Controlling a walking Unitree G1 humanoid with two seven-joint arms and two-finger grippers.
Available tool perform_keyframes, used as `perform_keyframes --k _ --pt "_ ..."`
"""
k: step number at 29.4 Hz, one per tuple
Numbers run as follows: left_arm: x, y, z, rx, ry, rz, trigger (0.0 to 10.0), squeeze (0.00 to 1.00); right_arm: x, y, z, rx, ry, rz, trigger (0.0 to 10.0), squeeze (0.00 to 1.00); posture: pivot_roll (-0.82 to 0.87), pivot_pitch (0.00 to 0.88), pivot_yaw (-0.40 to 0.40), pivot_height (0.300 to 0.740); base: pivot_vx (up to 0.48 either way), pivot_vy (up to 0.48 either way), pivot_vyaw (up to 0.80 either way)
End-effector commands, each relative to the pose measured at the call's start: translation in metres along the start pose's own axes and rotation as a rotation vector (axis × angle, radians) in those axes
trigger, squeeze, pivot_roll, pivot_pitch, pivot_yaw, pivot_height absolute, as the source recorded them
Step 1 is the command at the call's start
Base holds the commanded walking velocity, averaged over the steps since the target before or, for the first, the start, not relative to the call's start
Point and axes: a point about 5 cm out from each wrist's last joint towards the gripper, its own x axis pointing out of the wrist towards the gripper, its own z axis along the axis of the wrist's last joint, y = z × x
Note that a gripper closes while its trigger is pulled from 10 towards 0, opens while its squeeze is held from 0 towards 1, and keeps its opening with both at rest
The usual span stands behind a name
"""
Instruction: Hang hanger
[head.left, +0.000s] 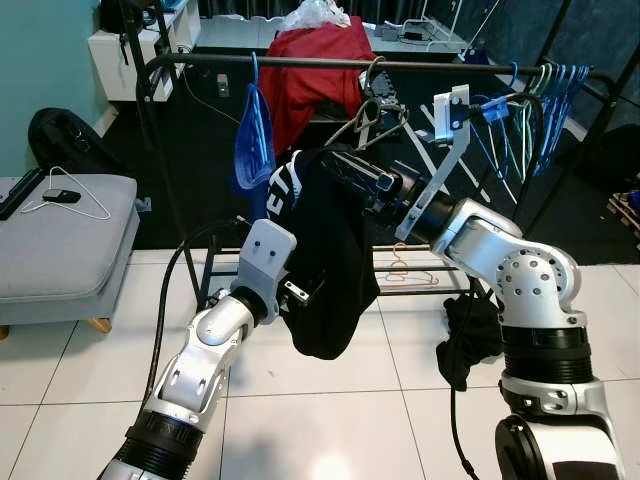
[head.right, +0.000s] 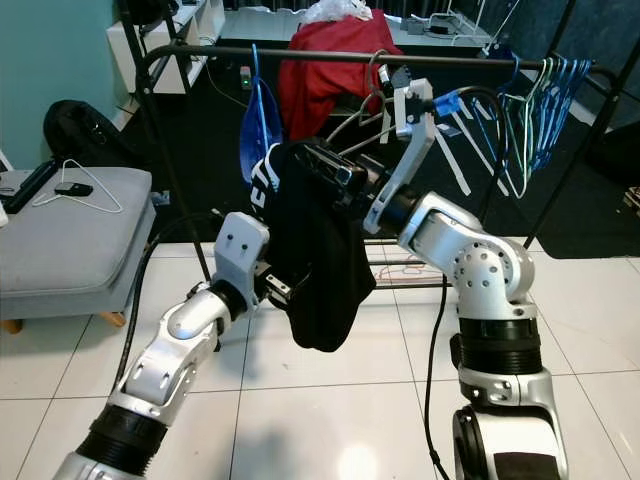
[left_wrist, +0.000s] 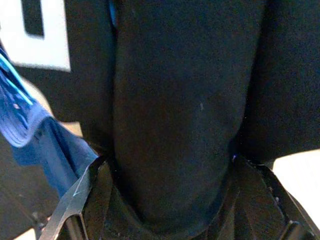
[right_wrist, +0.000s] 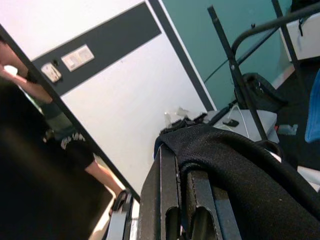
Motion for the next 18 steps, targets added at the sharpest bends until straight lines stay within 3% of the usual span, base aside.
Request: perform_keyframes --k 1,5,7,9,10,11,17,18 --pt "0.002 0.000 0.009 0.069 -0.102 0.041 10.0 0.00 0.003 0.005 0.007 0.012 -0.036 0.045 0.0 0.00 -0.06 0.158 -0.068 0.740 0.000 0.000 0.00" --pt "0.002 -0.004 0.020 0.057 -0.200 0.037 10.0 0.00 0.003 0.003 0.006 0.005 -0.034 0.040 0.0 0.00 -0.06 0.132 -0.067 0.740 0.000 0.000 0.00" --pt "0.002 -0.004 0.020 0.057 -0.200 0.037 10.0 0.00 0.003 0.003 0.006 0.005 -0.034 0.040 0.0 0.00 -0.06 0.132 -0.067 0.740 0.000 0.000 0.00" --pt "-0.003 -0.019 0.017 0.207 -0.206 -0.167 10.0 0.00 0.007 0.003 0.021 -0.023 -0.093 0.023 0.0 0.00 -0.07 0.173 -0.057 0.740 0.000 0.000 0.00" --pt "-0.003 -0.019 0.017 0.207 -0.206 -0.167 10.0 0.00 0.007 0.003 0.021 -0.023 -0.093 0.023 0.0 0.00 -0.07 0.173 -0.057 0.740 0.000 0.000 0.00" --pt "-0.014 -0.025 -0.002 0.343 -0.140 -0.301 10.0 0.00 0.009 0.006 0.031 -0.036 -0.143 0.047 0.0 0.00 -0.07 0.148 -0.056 0.740 0.000 0.000 0.00" --pt "-0.016 -0.025 -0.006 0.389 -0.116 -0.298 10.0 0.00 0.010 0.014 0.030 -0.029 -0.143 0.095 0.0 0.00 -0.06 0.148 -0.060 0.740 0.000 0.000 0.00" --pt "-0.011 -0.020 -0.007 0.442 -0.110 -0.245 10.0 0.00 0.011 0.019 0.031 -0.016 -0.136 0.137 0.0 0.00 -0.07 0.167 -0.066 0.740 0.000 0.000 0.00"
